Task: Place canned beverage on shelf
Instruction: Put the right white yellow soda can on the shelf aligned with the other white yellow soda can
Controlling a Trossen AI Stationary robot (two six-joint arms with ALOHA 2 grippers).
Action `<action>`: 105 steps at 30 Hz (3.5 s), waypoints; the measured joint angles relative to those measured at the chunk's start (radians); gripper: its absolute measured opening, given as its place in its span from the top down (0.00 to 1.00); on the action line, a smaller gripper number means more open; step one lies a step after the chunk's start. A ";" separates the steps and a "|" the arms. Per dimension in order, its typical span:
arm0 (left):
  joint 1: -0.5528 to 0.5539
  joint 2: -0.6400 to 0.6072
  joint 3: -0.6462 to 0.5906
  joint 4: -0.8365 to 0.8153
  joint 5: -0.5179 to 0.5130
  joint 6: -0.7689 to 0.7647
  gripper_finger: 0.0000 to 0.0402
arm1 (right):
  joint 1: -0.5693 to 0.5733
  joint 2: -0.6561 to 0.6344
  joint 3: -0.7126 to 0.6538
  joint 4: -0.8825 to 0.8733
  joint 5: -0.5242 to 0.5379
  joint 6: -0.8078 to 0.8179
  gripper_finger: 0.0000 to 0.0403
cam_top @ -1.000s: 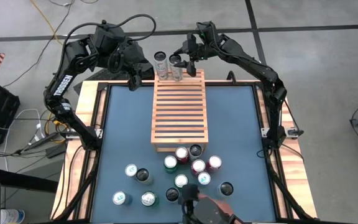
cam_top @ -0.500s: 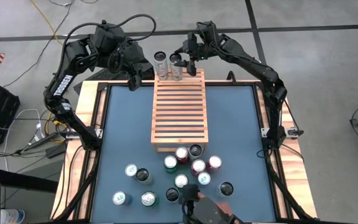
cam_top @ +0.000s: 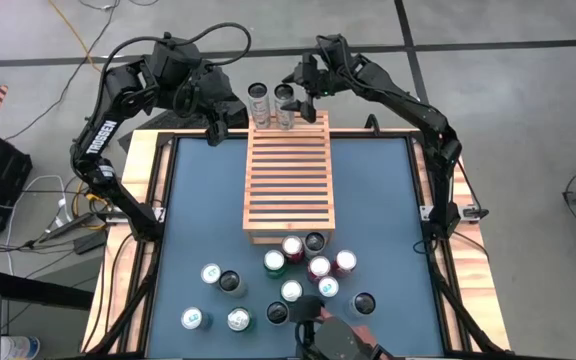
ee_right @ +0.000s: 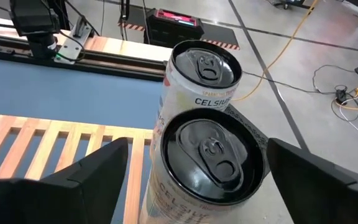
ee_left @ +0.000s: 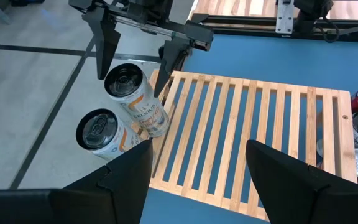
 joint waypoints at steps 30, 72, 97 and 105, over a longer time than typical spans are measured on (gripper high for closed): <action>0.029 0.171 -0.034 0.347 0.084 0.174 0.39 | -0.022 -0.255 0.198 -0.209 0.128 0.076 0.09; 0.173 0.369 -0.034 0.443 0.184 0.356 0.20 | -0.028 -0.278 0.198 -0.532 0.129 0.094 0.09; 0.179 0.403 -0.033 0.383 0.163 0.389 0.28 | -0.028 -0.278 0.198 -0.535 0.128 0.085 0.09; 0.178 0.403 -0.033 0.387 0.125 0.317 0.30 | -0.028 -0.278 0.198 -0.534 0.128 0.070 0.09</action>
